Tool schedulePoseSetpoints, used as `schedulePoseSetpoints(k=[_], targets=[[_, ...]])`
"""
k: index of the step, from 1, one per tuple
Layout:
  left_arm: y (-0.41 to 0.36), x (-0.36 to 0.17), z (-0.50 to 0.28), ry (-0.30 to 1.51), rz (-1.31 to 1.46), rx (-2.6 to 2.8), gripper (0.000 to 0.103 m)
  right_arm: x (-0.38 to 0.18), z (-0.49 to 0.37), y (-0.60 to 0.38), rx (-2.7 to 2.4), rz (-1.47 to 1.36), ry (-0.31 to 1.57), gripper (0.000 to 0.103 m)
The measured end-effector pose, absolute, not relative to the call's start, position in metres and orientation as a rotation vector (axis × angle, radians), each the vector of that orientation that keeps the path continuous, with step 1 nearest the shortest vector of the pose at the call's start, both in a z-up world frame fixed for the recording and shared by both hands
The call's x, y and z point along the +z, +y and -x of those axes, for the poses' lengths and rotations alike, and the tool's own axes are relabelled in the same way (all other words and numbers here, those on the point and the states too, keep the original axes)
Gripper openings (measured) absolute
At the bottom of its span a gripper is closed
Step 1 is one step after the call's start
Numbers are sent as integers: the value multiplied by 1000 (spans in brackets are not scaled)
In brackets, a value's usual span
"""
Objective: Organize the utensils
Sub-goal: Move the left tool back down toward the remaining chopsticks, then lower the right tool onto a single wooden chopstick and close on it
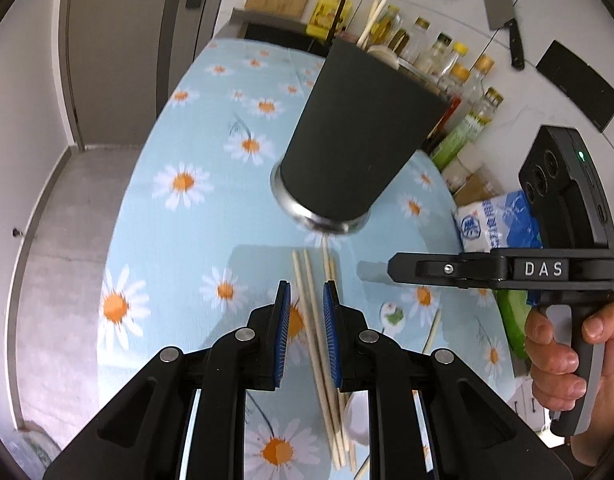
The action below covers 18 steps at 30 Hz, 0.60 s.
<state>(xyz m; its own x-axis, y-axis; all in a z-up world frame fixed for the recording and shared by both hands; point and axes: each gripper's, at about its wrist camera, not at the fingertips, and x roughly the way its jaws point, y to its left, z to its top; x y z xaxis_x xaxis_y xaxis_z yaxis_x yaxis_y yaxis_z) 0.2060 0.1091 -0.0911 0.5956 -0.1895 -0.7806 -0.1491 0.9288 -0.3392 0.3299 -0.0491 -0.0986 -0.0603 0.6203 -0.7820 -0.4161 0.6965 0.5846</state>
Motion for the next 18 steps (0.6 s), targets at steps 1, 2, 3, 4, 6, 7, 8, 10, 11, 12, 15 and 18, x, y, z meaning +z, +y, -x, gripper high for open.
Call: schedulePoseSetpoints(k=[1,2,3,4,6,7,8,10,11,12,15,18], targets=[[110,-94,-205,951,398,-27,16,-104,-330,-45,840,-180,1423,31],[111,-97,-205,962,401,-30,16,-107,-330,-45,832,-180,1443,31],[112,-99,-205,972,404,-35,16,-113,-330,-41,810,-181,1484,31],[113,-102,-205,982,406,-40,16,-117,-334,-38,794,-184,1507,31],[117,-104,-203,980,407,-40,16,-126,-334,-32,746,-175,1556,31],[119,-105,-203,983,407,-41,16,-128,-335,-30,735,-170,1566,31],[120,-107,-202,991,411,-52,16,-130,-334,-27,720,-171,1577,31],[124,-109,-200,998,412,-66,16,-134,-332,-22,694,-156,1591,31],[126,-110,-200,1001,413,-70,16,-136,-331,-18,674,-146,1597,31],[129,-112,-199,1003,417,-75,16,-139,-331,-16,658,-134,1603,31],[141,-116,-198,1008,437,-86,16,-145,-331,-8,605,-100,1618,22],[151,-118,-198,1008,444,-102,16,-146,-330,-4,559,-66,1614,20]])
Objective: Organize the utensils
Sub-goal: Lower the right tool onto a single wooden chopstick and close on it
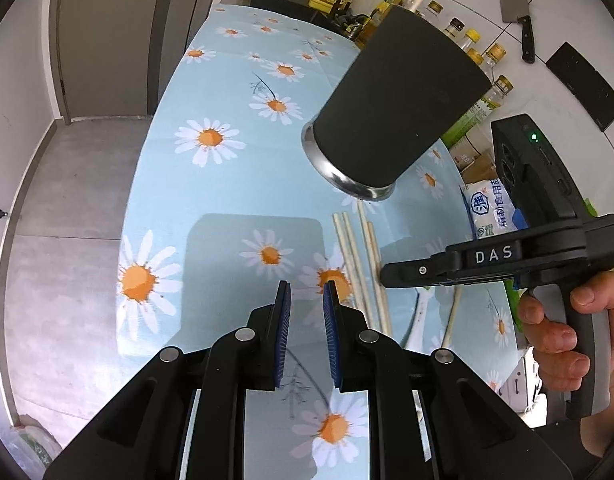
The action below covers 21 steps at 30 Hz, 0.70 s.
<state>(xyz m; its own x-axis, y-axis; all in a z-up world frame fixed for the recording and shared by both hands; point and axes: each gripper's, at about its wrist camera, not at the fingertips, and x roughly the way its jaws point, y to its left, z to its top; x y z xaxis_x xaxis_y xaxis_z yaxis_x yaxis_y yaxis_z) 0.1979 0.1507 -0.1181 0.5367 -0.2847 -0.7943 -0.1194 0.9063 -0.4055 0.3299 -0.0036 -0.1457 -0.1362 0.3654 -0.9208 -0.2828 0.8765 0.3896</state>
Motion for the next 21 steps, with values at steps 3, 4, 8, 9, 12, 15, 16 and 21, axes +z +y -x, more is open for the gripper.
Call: schedulePoseSetpoints(k=[3,4,8,9,12,15,16,21], targets=[[159,-120,-198,1009,452,-119,16,-146,-329,1,527,-34,1609,18],[162,-121,-198,1009,457,-127,16,-146,-329,2,515,-28,1608,17],[170,-124,-199,1015,460,-156,16,-148,-328,10,471,19,1602,11],[171,-125,-200,1016,462,-161,16,-148,-328,12,462,27,1603,11],[175,-129,-203,1026,471,-183,16,-150,-328,18,435,42,1611,11],[177,-131,-206,1034,469,-200,16,-151,-328,24,396,61,1615,11],[178,-131,-207,1036,471,-204,16,-151,-327,32,384,78,1608,11],[178,-136,-211,1052,474,-229,16,-151,-315,50,316,152,1567,11]])
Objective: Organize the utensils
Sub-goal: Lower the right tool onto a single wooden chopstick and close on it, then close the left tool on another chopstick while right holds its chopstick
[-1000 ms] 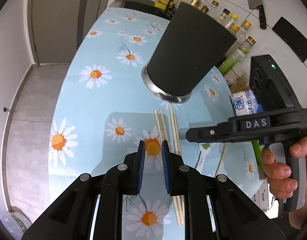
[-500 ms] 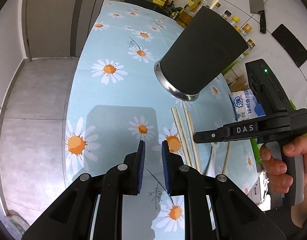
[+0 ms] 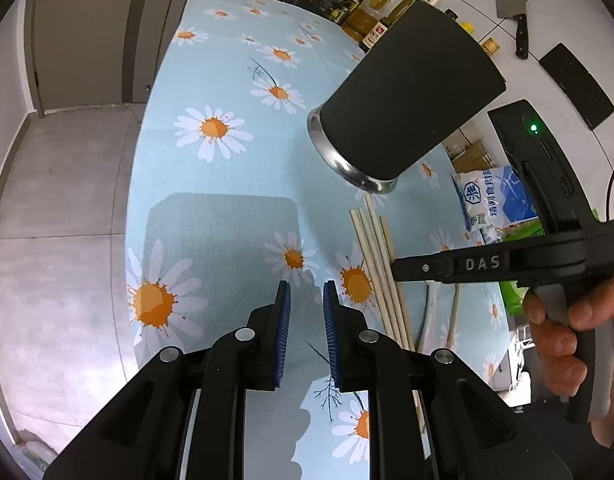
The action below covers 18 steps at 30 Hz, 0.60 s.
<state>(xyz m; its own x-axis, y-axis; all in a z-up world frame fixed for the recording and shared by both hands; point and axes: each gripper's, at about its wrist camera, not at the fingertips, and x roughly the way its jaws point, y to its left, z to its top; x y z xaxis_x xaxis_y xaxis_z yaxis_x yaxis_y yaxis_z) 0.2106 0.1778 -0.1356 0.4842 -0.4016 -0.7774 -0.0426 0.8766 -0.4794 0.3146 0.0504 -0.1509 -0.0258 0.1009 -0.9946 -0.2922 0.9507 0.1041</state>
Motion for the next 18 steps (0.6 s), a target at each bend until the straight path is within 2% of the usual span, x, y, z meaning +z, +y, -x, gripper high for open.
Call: schedulePoseSetpoints(k=[6,16,18], targets=[[177,-136,-212,1062,472,-246,16,-155,-313,58,303,119,1572,6],[166,-131,-216,1090,417,-251,16,-148,-327,23,377,-5,1582,6],[161,-129,-218,1096,400,-250,16,-133,-330,0,393,-23,1579,6]])
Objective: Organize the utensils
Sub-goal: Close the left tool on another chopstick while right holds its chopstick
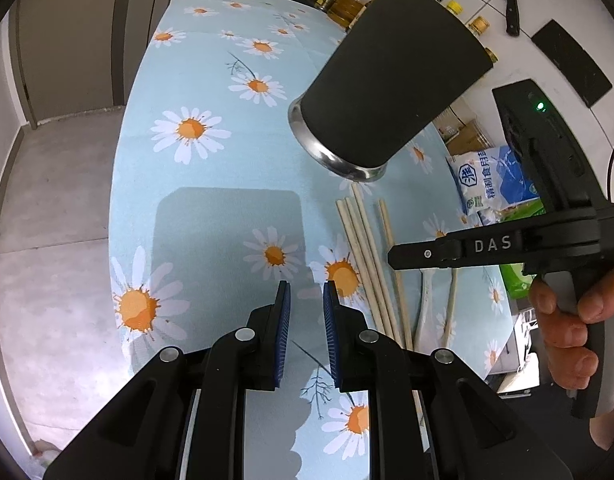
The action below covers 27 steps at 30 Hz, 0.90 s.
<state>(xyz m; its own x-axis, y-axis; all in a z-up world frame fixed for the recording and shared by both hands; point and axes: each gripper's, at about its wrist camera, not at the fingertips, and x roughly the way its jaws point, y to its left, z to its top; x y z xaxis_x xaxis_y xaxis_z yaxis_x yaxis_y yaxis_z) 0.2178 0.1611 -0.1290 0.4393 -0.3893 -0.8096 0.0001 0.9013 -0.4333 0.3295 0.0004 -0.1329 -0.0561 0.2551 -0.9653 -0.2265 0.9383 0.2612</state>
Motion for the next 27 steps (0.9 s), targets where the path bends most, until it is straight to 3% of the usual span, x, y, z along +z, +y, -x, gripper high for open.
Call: schedulePoseSetpoints(k=[27], targets=[[102,-133,-251,1220,290,-130,16,-75,-339,-69,688,-208,1469,6]])
